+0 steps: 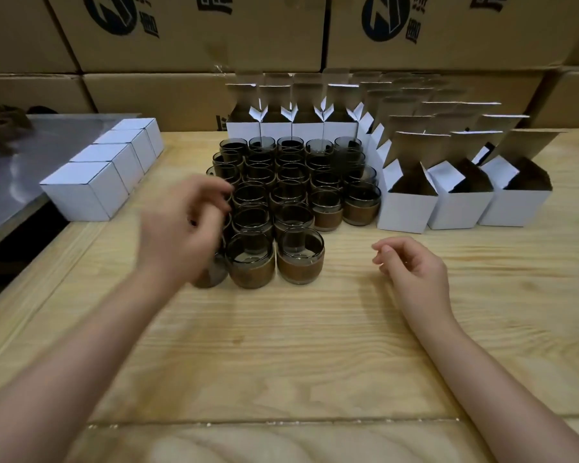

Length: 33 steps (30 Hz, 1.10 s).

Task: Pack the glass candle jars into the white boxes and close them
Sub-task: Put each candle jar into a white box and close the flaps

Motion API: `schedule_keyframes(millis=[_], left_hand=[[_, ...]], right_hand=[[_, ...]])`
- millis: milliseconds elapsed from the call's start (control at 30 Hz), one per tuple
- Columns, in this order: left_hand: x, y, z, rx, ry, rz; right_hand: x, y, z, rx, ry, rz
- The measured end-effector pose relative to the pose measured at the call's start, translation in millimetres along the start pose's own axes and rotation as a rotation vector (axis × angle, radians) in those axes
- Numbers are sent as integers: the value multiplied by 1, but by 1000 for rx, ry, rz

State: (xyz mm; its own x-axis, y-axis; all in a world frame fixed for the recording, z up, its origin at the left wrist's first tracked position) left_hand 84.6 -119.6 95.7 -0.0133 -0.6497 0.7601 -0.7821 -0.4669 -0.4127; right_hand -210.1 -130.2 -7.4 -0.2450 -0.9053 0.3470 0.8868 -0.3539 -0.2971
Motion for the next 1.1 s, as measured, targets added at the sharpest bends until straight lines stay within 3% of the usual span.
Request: schedule_keyframes(millis=[133,400,567,833,1033,1100], left_hand=[[-46,59,-70,-170,142,144],[-69,123,-70,-289,-135,195],[-76,129,-54,-266,-186,189],[-73,128,-57,-256,-141,156],[-72,123,-61,-217,-114,72],[-72,123,-63,-210,-114,64]], right_hand=[[17,-8,3,-163,8,-91],[74,-28,10,-596,122,-79],[77,-33,23,-742,24,-83],[35,-36,41,-790,-61,-40],[0,-27,61,-702,-208,34],[-8,-27,68,-635,-292,-22]])
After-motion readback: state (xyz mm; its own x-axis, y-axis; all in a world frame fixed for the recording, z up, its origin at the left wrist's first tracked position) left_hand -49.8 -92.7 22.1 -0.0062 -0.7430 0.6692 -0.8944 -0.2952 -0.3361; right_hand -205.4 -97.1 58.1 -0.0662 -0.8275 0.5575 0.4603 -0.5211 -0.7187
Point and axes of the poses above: each hand's wrist, its own x-axis towards the middle knuckle, its own y-axis out of the palm, z = x × y, the point moved 7 cm from there along x, towards the middle knuckle, and after that the axes turned 4 degrees about -x, right-handed, at the moved point
